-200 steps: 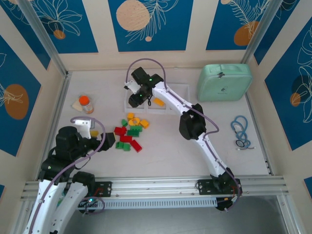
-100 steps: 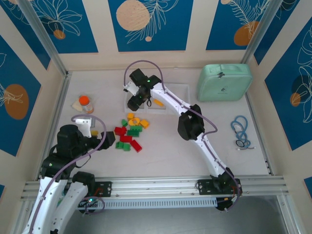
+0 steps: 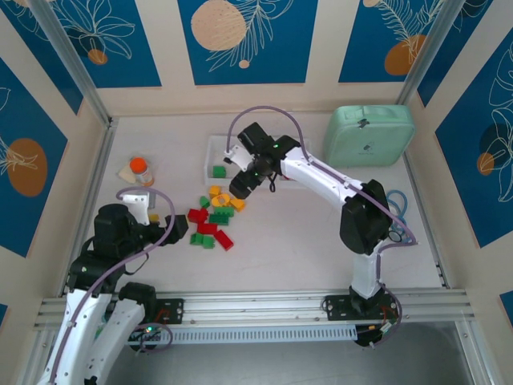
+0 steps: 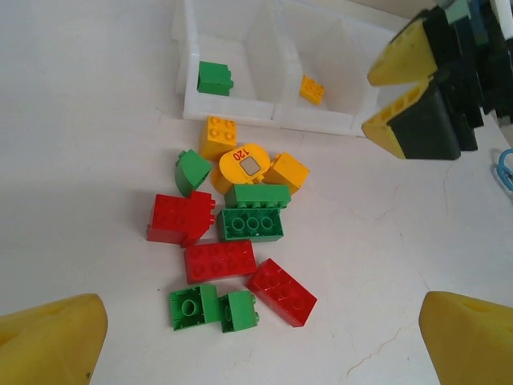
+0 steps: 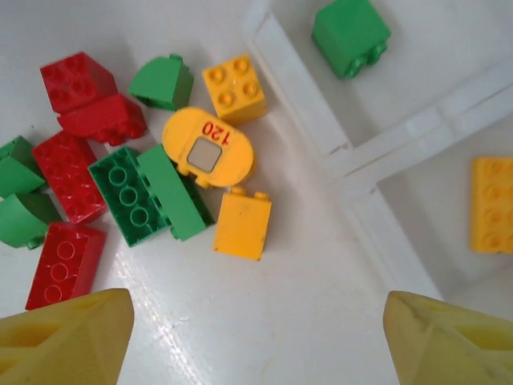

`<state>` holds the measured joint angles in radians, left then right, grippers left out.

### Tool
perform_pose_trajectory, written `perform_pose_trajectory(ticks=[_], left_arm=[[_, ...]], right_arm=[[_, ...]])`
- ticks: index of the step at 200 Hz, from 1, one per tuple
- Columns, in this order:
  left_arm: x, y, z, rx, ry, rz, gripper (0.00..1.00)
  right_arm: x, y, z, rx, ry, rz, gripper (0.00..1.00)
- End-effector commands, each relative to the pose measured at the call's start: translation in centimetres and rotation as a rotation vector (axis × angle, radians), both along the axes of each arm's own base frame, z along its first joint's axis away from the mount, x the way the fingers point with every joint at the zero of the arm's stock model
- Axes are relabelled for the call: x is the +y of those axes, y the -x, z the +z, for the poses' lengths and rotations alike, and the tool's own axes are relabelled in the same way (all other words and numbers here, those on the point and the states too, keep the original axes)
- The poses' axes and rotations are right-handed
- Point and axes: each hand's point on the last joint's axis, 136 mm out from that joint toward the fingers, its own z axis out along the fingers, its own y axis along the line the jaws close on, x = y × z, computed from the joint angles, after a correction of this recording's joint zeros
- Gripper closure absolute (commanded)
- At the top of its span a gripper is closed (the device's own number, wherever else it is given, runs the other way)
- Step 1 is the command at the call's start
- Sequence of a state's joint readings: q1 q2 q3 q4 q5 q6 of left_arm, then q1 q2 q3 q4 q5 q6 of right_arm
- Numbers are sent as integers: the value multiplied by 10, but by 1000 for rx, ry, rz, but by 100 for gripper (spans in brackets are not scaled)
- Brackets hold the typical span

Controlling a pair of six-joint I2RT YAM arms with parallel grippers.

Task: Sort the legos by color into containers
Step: Pick up the lego from the center of the table.

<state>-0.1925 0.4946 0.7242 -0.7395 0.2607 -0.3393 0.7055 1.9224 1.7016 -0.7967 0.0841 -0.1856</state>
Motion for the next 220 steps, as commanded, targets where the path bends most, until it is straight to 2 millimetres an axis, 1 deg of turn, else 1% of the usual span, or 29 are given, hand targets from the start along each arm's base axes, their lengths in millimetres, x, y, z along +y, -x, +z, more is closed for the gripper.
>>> perform_pose_trajectory(ticks=[1,22,57,101,149,162,201,220], left_arm=[[2,-2,0,-8,-6,5,1],[4,-3,0,-9,-10,14,1],[5,-3,0,-11,-11,20,1],[6,-3,1,-13,-11,26,1],[6,-2,2,-24,-7,23,1],[5,-2,2,-24,-5,21,1],[5,-2,3,-26,-5,21,1],[5,-2,3,-27,-3,21,1]], right_arm=[[7,5,-19,82,-60,-28,23],[16,14,-32,128,-83,-6,26],[20,14,-62,181,-67,-1,31],[26,20,-89,228,-19,11,35],[23,14,-108,208,58,-13,38],[23,12,-113,209,69,-21,40],[20,3,-120,193,95,-51,49],[18,1,-122,197,105,-58,50]])
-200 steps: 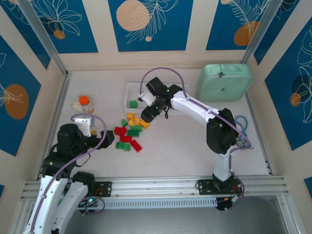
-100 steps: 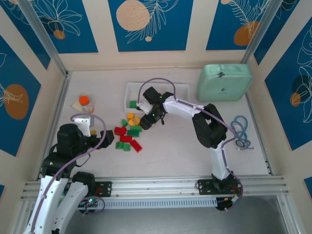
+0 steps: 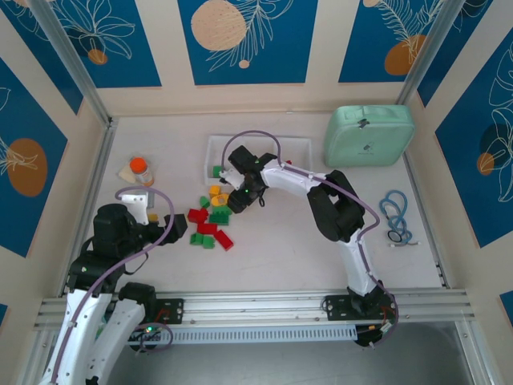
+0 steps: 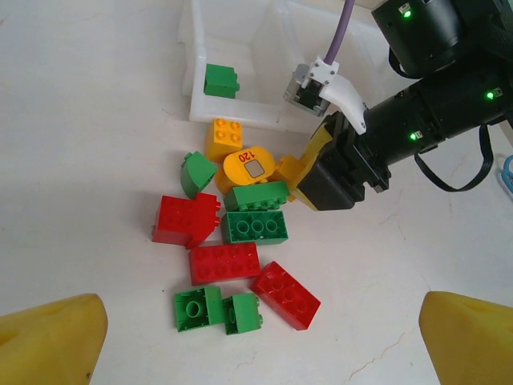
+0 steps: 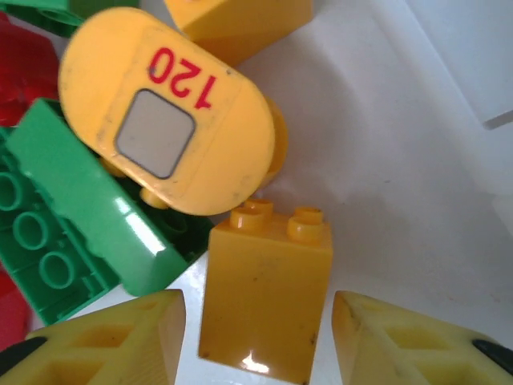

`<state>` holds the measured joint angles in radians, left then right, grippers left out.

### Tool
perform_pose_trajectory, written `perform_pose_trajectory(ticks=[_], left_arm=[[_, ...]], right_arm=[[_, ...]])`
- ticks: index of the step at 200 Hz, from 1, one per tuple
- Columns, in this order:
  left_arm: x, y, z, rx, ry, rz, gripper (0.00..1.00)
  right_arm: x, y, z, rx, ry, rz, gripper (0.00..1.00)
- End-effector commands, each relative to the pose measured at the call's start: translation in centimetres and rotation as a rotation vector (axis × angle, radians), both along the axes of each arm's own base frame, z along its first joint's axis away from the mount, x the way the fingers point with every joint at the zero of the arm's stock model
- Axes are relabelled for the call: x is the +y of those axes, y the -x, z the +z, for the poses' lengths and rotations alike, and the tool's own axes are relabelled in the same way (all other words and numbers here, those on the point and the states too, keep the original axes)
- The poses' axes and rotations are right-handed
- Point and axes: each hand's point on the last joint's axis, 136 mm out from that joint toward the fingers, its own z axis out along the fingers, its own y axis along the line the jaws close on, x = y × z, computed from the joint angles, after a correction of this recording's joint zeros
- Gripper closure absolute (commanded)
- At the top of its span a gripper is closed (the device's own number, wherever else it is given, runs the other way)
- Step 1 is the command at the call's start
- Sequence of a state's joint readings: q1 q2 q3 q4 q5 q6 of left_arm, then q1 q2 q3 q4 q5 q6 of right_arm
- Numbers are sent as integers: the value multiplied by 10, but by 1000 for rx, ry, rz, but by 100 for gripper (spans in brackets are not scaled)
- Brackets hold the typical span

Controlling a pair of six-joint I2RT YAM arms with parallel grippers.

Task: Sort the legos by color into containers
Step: Pick up the lego from the center of the table, then place the lego in the container.

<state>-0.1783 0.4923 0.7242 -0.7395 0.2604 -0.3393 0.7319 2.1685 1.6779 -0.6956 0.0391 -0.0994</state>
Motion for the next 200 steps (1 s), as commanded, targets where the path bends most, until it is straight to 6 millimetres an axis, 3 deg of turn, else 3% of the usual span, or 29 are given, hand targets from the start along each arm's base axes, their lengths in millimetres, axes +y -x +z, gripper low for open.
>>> perform_pose_trajectory(ticks=[1,34,73,88,121,149,183,200], left_arm=[[2,-1,2,-24,-4,6,1],[2,-1,3,-25,-3,6,1],[2,-1,3,-26,-1,4,0],[2,-1,3,-28,-1,4,1],[2,-1,3,-26,0,5,1],[2,-1,3,-28,2,2,1],[1,-1,3,-27,4,-2,1],[1,-1,4,-28,5,-1,1]], right_arm=[[-4,-4,-11,9,41,-18,50],[-8,-3,-18,15,67,-17,53],[-12,-5,-8,-4,70,-33,67],[-11,-4,8,-22,44,-36,68],[-5,-8,66,-82,-96,-56,71],[-11,-21,108,-136,-172,-98,73],[-40,-66,128,-221,-196,-268,73],[-51,-83,125,-205,-224,-331,73]])
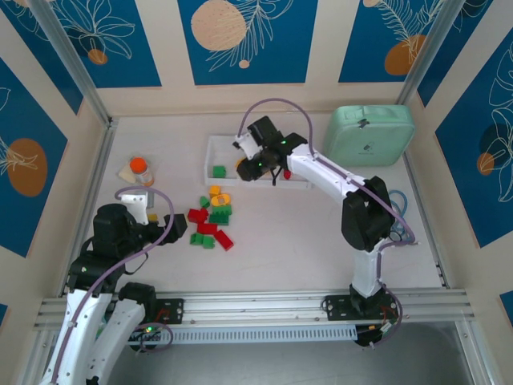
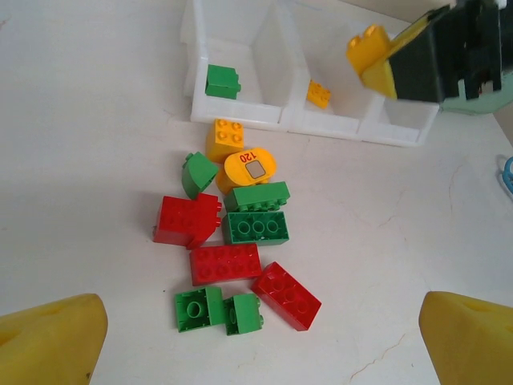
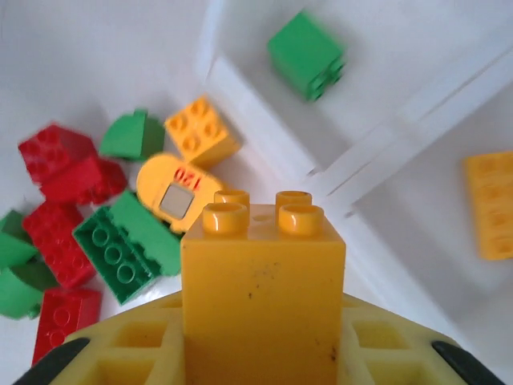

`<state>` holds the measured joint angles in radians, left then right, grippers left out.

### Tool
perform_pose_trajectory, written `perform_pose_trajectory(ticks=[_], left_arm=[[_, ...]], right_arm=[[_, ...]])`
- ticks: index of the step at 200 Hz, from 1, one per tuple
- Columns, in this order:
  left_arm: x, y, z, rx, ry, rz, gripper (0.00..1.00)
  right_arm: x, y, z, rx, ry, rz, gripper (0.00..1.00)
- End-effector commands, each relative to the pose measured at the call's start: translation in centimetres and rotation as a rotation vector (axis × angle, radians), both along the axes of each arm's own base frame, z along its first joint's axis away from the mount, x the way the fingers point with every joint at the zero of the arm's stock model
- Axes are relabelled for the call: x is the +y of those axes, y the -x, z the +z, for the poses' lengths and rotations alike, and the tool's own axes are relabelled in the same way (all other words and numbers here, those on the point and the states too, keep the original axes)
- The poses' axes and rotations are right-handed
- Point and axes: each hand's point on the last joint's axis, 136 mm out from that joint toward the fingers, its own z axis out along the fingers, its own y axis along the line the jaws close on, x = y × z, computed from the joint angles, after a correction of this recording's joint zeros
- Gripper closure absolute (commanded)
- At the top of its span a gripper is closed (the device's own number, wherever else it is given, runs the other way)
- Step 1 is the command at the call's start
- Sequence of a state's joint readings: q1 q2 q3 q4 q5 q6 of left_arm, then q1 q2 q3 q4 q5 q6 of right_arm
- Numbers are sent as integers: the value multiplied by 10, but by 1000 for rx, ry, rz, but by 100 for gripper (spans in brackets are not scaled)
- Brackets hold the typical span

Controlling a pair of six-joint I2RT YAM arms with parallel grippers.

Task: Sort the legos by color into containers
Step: Place the lego in the container, then pick up the lego from the bottom-center of the table.

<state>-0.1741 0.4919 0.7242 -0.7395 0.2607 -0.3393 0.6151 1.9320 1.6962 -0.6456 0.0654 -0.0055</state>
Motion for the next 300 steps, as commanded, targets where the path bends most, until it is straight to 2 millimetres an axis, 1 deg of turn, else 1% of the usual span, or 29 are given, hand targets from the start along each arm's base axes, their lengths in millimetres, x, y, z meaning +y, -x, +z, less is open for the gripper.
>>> perform_pose_trajectory(ticks=[1,35,58,76,93,104,108,120,134,142,145,166,172,181,196,214,228,242,247,251,261,263,267,273,276,281,289,297,300], left_arm=[[0,0,4,-28,4,-5,1],[0,-1,3,-25,5,-7,0],[2,-2,1,-18,-2,5,1],[3,-1,1,-19,-5,13,0],[5,-1,2,-22,-7,20,0],[4,-1,1,-21,-6,18,1],[4,-2,1,-22,-6,17,1],[3,-1,2,-22,-2,11,0],[1,-1,1,-19,2,3,1],[0,-1,1,-15,3,-3,1],[0,-2,1,-15,3,-5,1],[-2,-2,-1,-5,7,-14,1],[-2,-2,-1,-3,7,-15,1],[-2,-2,-2,1,6,-17,1],[-4,-2,-1,2,10,-30,1],[-14,-1,-1,23,35,-85,1],[-15,-2,-6,70,34,-81,0],[-8,-5,-13,133,8,-32,1],[-5,-6,-15,158,-2,-7,1],[-4,-6,-18,177,-10,7,1],[-3,-7,-24,216,-6,36,1],[-3,-7,-25,224,-2,40,1],[-3,-8,-28,240,3,50,1],[-4,-7,-31,259,10,62,1],[-3,-7,-33,269,10,73,1],[-2,-6,-37,288,8,88,1],[0,-3,-41,310,-1,110,1],[2,-1,-42,325,-20,128,0],[4,0,-42,331,-27,135,0]], right_arm=[[-18,-27,1,16,-48,-118,73],[-28,-60,-15,36,-46,-176,73],[-24,-74,-25,47,-65,-192,72],[-20,-82,-34,60,-67,-201,67],[-18,-89,-41,75,-61,-220,56],[-19,-93,-42,68,-51,-245,37],[-20,-94,-42,63,-50,-253,34],[-21,-96,-36,31,-52,-270,28],[-25,-98,-25,-26,-43,-296,15],[-26,-98,-17,-56,-41,-305,12],[-27,-97,-13,-68,-41,-310,9],[-32,-91,14,-158,-54,-322,5],[-34,-89,21,-188,-60,-325,0],[-37,-83,37,-235,-73,-329,0],[-42,-70,59,-304,-103,-320,1],[-49,-51,85,-391,-162,-311,1],[-58,-35,94,-406,-210,-307,1],[-67,-19,105,-382,-308,-301,1],[-74,-17,105,-349,-371,-347,1],[-86,-18,106,-315,-428,-428,1],[-128,-17,93,-171,-546,-673,1],[-134,-18,93,-147,-576,-698,0],[-141,-17,93,-122,-628,-680,5],[-134,-9,99,-88,-720,-532,19],[-134,-6,100,-71,-743,-501,23],[-136,-4,99,-49,-739,-487,23],[-133,3,91,-31,-637,-469,21],[-123,10,87,-62,-506,-432,18],[-115,14,85,-74,-460,-411,17]])
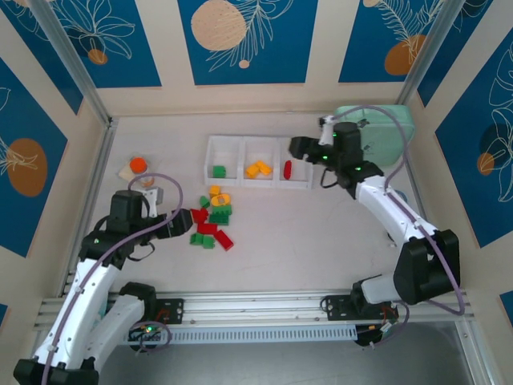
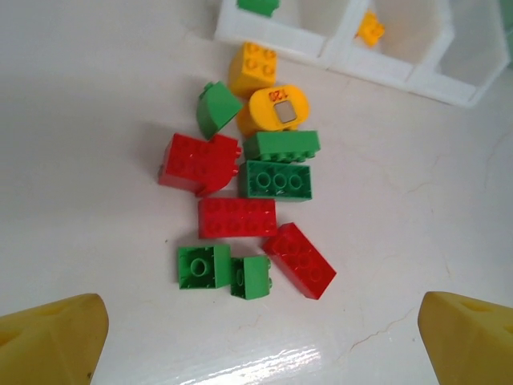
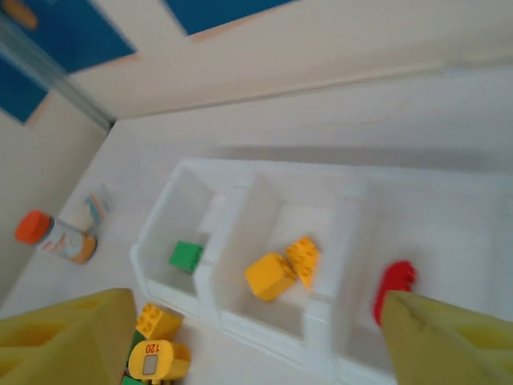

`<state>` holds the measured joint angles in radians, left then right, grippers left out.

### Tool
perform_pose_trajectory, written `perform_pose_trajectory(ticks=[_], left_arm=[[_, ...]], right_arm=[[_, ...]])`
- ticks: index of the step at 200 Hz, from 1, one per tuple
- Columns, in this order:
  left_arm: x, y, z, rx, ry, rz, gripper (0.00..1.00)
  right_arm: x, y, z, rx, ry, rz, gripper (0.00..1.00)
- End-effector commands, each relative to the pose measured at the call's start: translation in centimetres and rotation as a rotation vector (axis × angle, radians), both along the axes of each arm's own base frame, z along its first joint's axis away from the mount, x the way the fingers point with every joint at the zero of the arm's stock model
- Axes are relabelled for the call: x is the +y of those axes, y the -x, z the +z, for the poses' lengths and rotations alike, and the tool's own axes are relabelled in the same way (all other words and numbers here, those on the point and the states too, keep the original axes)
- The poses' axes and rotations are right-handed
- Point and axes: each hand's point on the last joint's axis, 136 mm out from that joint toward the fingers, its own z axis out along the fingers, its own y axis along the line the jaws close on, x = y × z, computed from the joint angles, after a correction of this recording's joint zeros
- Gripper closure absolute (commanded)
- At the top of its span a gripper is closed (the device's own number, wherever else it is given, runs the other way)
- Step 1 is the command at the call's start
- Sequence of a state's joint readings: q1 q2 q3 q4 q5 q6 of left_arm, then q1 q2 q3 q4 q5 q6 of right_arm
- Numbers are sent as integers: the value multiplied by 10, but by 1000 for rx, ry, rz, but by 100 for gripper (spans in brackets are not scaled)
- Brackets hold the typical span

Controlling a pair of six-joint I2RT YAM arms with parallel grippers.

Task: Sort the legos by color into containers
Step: Pick up the lego from the bottom-center of the table.

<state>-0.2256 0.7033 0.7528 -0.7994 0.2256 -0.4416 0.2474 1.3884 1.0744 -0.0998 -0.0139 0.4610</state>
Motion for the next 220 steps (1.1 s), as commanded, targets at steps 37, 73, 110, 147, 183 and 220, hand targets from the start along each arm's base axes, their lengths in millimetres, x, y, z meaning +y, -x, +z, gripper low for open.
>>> perform_pose_trajectory(ticks=[37,73,110,147,183,220], left_arm=[[15,22,8,113,-100,60,0],[17,36,12,120,-132,5,1],[15,39,23,43,-115,-22,1],[1,46,35,-19,-49,-103,1],[0,57,48,-80,-34,-144,0],[-7,63,62,-202,22,-176,1]], right_arm=[[116,74,-25,169,330,331,11],[171,154,-49,301,172,693,4],[197,199,-92,398,299,804,4],[217,216,-131,480,381,841,1],[230,231,-168,513,563,875,11],[239,228,-202,530,712,832,19]])
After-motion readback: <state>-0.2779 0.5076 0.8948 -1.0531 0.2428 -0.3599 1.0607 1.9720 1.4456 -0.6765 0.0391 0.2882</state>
